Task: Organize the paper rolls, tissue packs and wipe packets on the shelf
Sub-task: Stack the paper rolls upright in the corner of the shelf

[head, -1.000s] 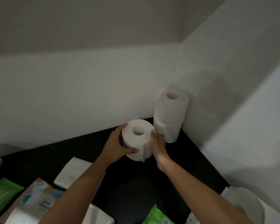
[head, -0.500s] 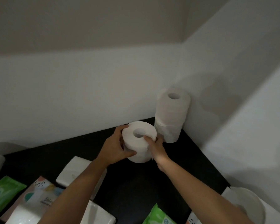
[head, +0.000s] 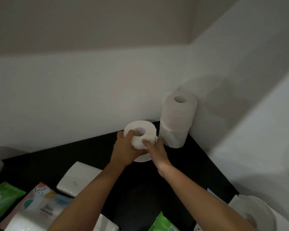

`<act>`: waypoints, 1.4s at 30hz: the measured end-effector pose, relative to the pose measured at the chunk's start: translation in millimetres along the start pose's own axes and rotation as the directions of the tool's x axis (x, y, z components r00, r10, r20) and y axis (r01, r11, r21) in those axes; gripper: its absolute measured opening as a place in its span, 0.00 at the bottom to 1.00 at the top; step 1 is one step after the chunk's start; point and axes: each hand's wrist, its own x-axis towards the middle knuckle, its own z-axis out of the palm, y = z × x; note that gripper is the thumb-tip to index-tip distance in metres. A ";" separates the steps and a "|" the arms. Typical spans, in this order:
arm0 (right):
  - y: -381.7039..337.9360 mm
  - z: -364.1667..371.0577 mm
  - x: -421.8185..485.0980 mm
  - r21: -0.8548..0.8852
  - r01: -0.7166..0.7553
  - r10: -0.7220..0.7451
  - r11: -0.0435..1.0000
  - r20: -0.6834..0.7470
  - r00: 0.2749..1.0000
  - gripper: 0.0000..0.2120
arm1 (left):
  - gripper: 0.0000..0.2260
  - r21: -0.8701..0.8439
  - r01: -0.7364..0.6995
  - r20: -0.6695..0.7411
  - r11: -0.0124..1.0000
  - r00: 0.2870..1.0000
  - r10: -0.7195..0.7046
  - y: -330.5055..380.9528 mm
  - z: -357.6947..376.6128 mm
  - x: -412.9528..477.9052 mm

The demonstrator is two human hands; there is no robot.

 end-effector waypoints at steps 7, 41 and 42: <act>-1.1 -6.0 -5.5 0.068 -0.002 0.004 0.998 -0.024 1.000 0.28 | 0.30 0.013 0.030 -0.053 0.999 0.998 -0.030 19.9 20.2 3.4; 1.3 -19.6 9.0 0.043 -0.075 0.083 0.996 -0.205 0.975 0.28 | 0.49 -0.226 0.232 0.045 0.946 0.973 -0.228 12.8 16.5 -2.3; -2.4 -22.9 5.6 0.023 -0.072 0.076 0.997 -0.214 0.974 0.26 | 0.50 -0.244 0.233 0.023 0.941 0.972 -0.235 16.0 17.4 -7.5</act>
